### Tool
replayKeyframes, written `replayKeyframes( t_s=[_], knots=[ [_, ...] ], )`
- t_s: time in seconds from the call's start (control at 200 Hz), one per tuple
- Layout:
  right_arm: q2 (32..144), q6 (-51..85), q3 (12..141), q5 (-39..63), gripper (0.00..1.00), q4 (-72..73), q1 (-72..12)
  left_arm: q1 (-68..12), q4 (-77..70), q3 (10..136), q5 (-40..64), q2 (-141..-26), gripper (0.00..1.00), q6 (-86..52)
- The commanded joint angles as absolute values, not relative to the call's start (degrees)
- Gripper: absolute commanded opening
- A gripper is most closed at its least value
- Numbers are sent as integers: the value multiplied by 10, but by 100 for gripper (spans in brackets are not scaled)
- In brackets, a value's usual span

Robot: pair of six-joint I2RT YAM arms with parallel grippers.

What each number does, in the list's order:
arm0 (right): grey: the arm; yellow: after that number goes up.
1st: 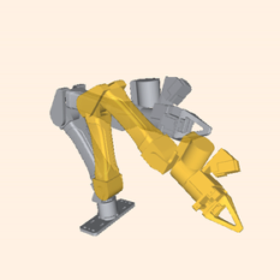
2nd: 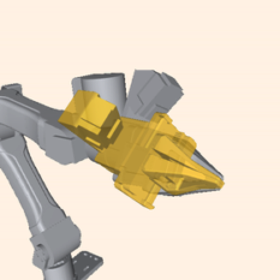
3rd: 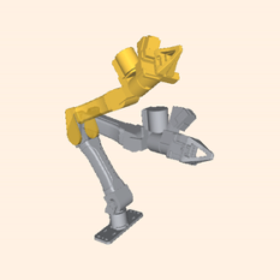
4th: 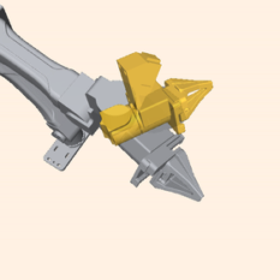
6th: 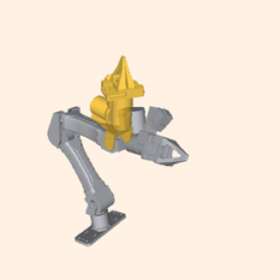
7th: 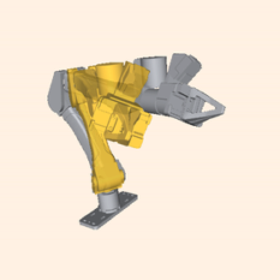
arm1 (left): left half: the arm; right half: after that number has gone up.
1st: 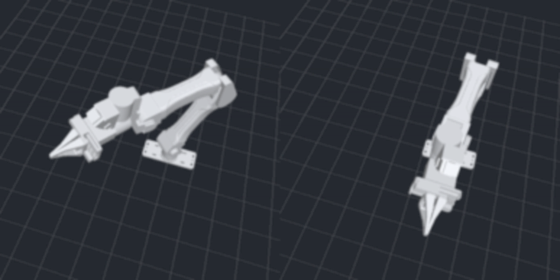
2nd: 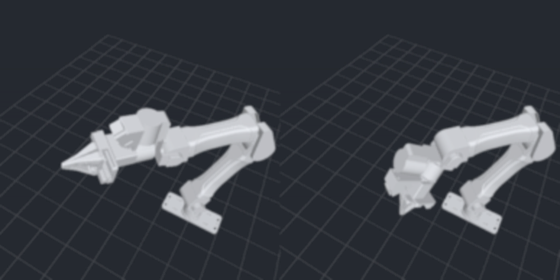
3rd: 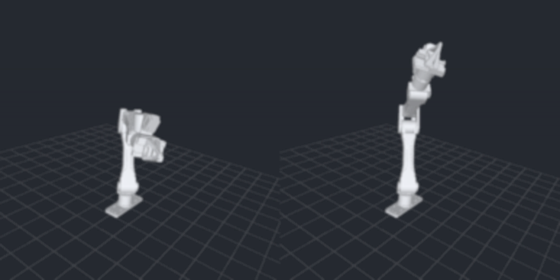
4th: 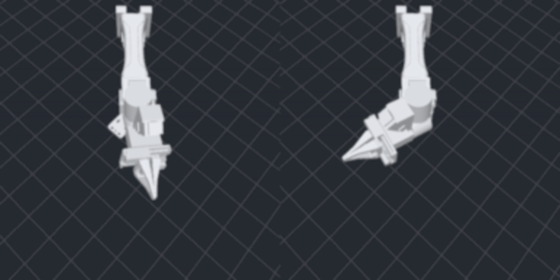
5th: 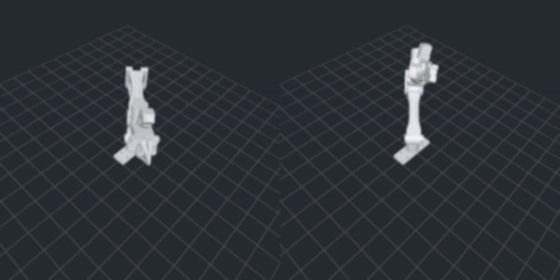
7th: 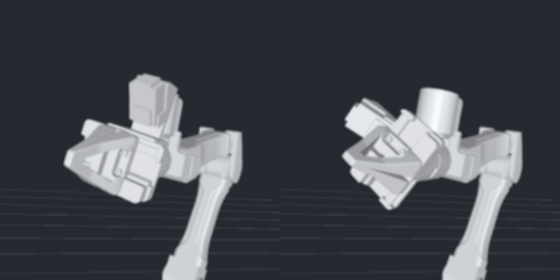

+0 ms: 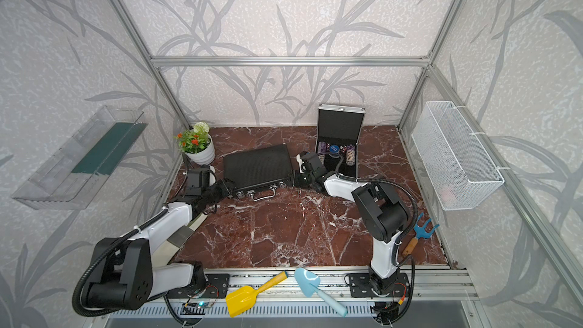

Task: Open the poker set cases
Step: Adjust the poker set case at the center of the board.

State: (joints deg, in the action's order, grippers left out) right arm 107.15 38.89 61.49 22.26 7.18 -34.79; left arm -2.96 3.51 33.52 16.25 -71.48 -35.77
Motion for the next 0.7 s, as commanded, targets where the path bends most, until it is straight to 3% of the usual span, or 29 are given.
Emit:
replayKeyframes(
  t_s=[0.0, 0.125, 0.695],
  knots=[
    [1049, 386, 593, 280, 76, 31, -373, -37, 87, 329, 173, -688, 66, -361],
    [1023, 398, 552, 272, 83, 57, -373, -37, 90, 332, 167, -686, 71, -361],
    [1076, 470, 506, 256, 88, 253, -370, -37, 74, 337, 178, -712, 72, -367]
  ],
)
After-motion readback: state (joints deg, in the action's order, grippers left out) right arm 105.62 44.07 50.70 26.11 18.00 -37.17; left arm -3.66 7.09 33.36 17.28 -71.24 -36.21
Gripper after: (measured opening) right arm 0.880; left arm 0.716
